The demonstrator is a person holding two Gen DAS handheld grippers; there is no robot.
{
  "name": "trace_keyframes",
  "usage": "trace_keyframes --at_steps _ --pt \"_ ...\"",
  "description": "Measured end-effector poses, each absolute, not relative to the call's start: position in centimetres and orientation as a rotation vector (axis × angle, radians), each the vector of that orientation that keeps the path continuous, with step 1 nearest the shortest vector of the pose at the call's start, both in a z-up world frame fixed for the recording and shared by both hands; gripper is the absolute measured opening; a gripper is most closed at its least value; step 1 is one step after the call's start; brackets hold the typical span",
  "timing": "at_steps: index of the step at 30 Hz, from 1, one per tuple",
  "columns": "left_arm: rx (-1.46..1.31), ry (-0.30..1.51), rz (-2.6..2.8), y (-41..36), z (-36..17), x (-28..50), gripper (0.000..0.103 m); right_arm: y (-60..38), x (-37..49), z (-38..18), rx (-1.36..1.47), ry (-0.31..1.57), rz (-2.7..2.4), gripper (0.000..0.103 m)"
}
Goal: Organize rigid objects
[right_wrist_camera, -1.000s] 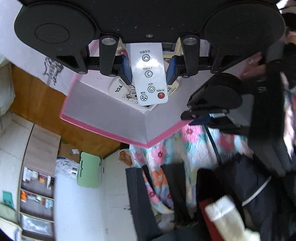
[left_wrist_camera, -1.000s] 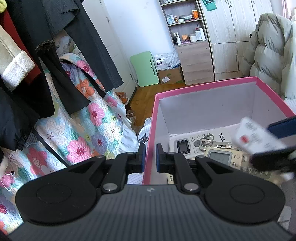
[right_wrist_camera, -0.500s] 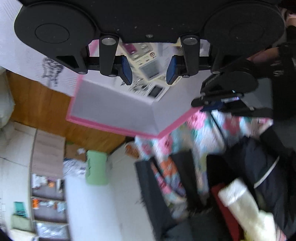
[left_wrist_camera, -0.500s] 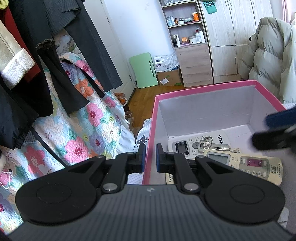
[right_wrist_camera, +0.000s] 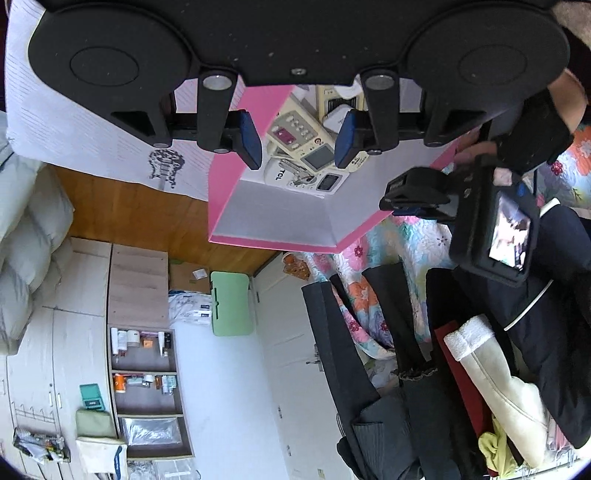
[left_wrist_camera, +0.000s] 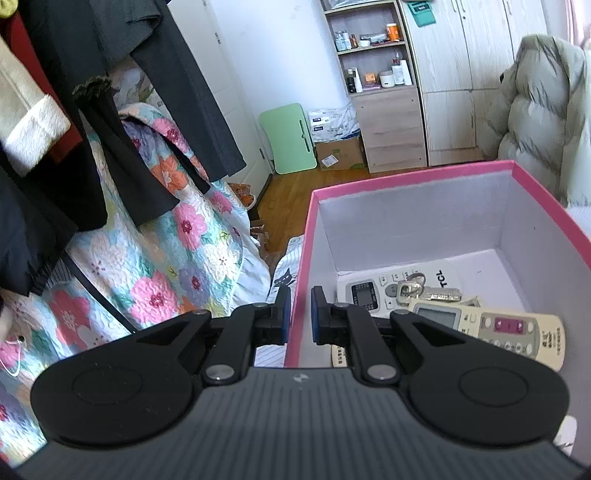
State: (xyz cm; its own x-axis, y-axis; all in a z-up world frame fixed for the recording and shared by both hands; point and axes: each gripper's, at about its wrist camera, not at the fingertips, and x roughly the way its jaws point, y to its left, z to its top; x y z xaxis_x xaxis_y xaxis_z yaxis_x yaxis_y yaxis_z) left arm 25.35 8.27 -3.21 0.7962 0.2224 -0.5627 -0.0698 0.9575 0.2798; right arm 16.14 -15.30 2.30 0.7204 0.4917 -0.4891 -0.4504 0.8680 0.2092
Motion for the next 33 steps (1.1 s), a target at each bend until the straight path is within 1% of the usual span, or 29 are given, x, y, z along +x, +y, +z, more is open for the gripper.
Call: trace_keyframes --at_steps 6,9,10,15,17,19,27,33 --pt "0.217 0.646 0.145 8.5 -2.4 24.9 0.009 -15.9 14.7 3.0 0.065 0.521 0.503 0.049" --pt "0.197 0.632 0.133 8.1 -0.8 23.5 0.009 -16.2 13.9 3.6 0.067 0.492 0.482 0.051" --pt "0.195 0.614 0.124 7.9 -0.1 22.8 0.012 -16.3 13.6 3.8 0.071 0.482 0.478 0.054" --pt "0.200 0.571 0.100 7.0 2.5 19.6 0.013 -17.0 12.5 4.7 0.080 0.452 0.455 0.054" --pt "0.175 0.574 0.083 6.9 3.3 18.3 0.018 -17.1 12.1 5.0 0.080 0.447 0.445 0.056" --pt "0.146 0.580 0.050 6.8 4.0 17.1 0.033 -17.2 11.8 5.3 0.079 0.450 0.432 0.056" --pt "0.135 0.626 -0.008 5.6 3.7 12.3 0.035 -17.4 9.3 5.3 0.066 0.464 0.396 0.057" --pt "0.095 0.641 -0.018 4.9 2.8 9.7 0.039 -18.4 6.9 5.2 0.092 0.458 0.349 0.058"
